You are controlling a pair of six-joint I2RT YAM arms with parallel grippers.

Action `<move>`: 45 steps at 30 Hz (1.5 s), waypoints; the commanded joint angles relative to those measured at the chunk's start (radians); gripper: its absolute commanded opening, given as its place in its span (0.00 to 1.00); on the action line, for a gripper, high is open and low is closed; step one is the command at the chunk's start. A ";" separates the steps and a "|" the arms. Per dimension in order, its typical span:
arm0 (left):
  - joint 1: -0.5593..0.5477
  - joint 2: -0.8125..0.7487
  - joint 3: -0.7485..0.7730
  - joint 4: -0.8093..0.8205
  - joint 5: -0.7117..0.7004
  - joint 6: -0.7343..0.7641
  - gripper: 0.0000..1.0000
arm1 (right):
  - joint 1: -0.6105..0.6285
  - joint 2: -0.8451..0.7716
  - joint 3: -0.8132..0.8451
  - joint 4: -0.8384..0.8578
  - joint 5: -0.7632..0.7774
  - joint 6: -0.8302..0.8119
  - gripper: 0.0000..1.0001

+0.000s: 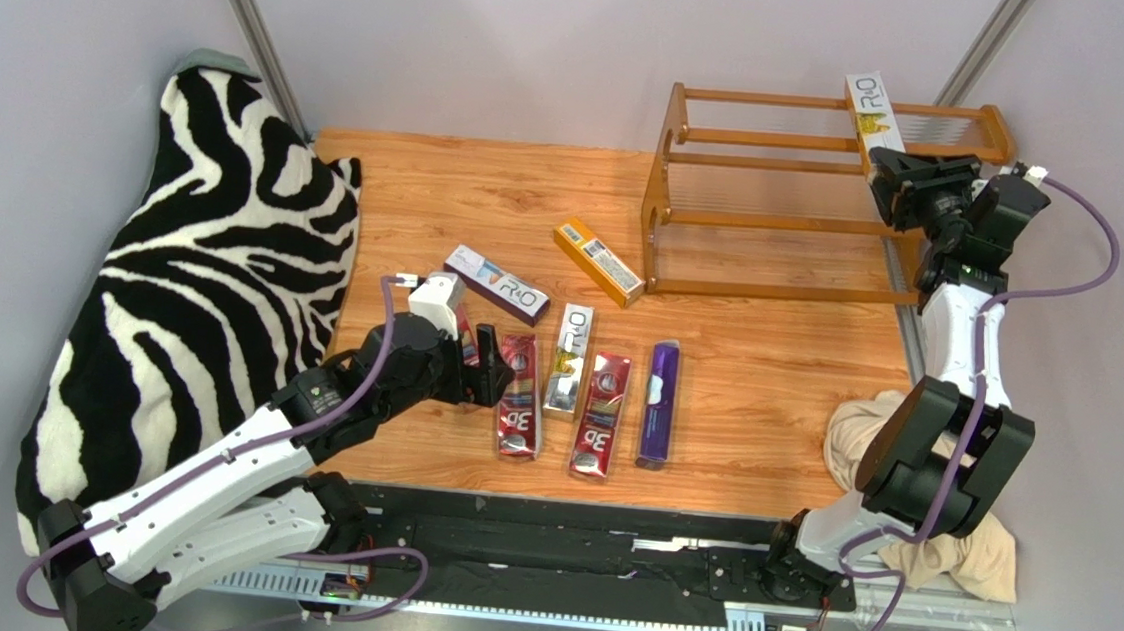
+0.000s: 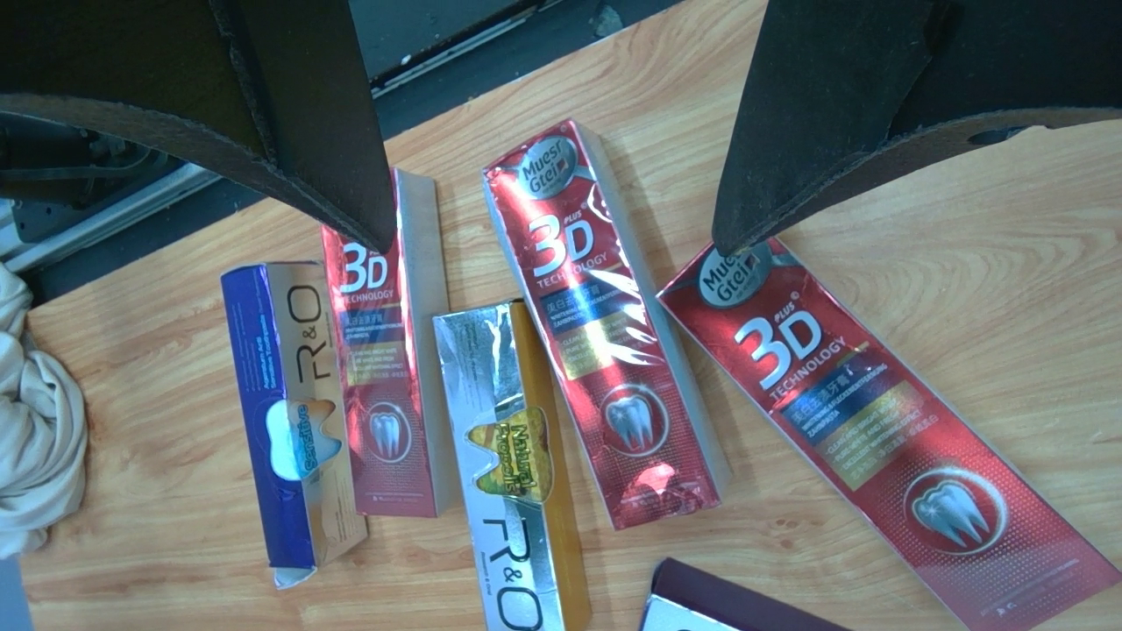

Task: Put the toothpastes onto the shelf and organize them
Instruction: Place the toothpaste on the shelf.

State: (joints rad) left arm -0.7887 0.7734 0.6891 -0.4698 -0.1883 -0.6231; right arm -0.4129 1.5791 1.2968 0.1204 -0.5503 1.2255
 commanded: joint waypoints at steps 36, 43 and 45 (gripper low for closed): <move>-0.001 -0.016 -0.046 0.135 0.133 0.033 0.97 | -0.003 -0.001 0.047 0.053 -0.100 0.016 0.97; -0.001 -0.008 -0.056 0.145 0.142 0.030 0.97 | -0.003 -0.060 0.018 0.016 -0.088 -0.014 1.00; -0.001 -0.008 -0.056 0.143 0.144 0.029 0.97 | -0.004 -0.083 0.004 0.012 -0.085 -0.023 1.00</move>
State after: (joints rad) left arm -0.7887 0.7658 0.6403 -0.3580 -0.0586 -0.6064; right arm -0.4149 1.5795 1.3071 0.1371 -0.6369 1.2327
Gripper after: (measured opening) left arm 0.973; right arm 0.998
